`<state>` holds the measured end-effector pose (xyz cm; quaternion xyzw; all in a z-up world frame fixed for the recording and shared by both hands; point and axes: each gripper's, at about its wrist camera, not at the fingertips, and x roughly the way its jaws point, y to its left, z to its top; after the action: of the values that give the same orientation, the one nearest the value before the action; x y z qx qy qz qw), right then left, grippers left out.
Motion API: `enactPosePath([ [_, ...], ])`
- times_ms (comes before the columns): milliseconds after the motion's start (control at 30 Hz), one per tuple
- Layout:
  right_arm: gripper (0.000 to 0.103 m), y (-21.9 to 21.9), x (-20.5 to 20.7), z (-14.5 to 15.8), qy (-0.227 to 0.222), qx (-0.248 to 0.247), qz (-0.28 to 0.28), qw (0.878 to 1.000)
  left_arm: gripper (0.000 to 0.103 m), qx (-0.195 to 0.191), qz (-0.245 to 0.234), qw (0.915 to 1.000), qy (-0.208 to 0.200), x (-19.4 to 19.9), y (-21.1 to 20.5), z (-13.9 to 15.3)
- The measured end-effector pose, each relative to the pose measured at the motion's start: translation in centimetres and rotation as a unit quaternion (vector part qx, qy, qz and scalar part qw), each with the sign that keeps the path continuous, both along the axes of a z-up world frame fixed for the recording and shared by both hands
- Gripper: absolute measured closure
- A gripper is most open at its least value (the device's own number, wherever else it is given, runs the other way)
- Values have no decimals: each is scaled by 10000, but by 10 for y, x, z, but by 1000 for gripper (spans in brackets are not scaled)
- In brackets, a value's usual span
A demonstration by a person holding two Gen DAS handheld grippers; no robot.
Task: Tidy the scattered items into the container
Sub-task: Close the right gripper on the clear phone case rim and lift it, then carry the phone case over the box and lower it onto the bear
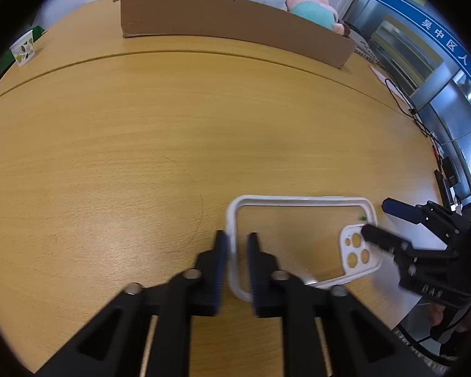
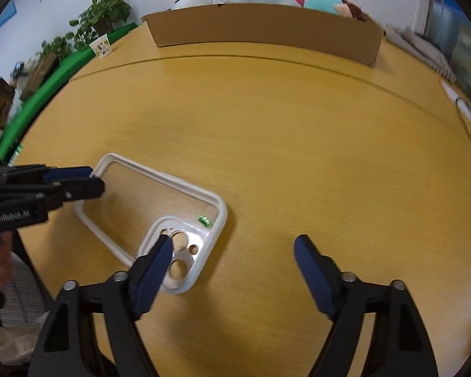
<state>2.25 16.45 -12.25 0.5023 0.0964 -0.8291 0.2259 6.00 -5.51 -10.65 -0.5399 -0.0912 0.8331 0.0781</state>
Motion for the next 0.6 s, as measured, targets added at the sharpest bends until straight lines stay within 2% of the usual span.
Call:
enactPosePath([
  [33, 51, 1, -1, 1, 28, 34, -13, 10000, 97, 84, -28, 10000, -18, -1, 1, 0],
  [67, 56, 2, -2, 2, 25, 21, -1, 10000, 97, 155, -66, 9999, -32, -1, 2, 0],
  [133, 78, 4, -4, 4, -25, -29, 36, 10000, 97, 110, -140, 9998, -26, 0, 8, 2],
  [200, 90, 1, -2, 5, -33, 27, 124, 9999, 97, -1, -151, 9999, -15, -1, 13, 4],
  [300, 90, -1, 2, 7, 71, 185, 157, 9997, 97, 211, -121, 9997, 26, -1, 10, 11],
  [400, 91, 4, -2, 18, 123, -10, 70, 9999, 97, 272, -159, 9993, 210, -2, 12, 33],
  [500, 92, 7, -5, 45, 441, -47, 50, 9990, 97, 203, -239, 9982, 511, -11, 15, 67],
  [600, 92, 9, -13, 89, 908, -145, 49, 9957, 97, 251, -349, 9947, 935, -25, 14, 112],
])
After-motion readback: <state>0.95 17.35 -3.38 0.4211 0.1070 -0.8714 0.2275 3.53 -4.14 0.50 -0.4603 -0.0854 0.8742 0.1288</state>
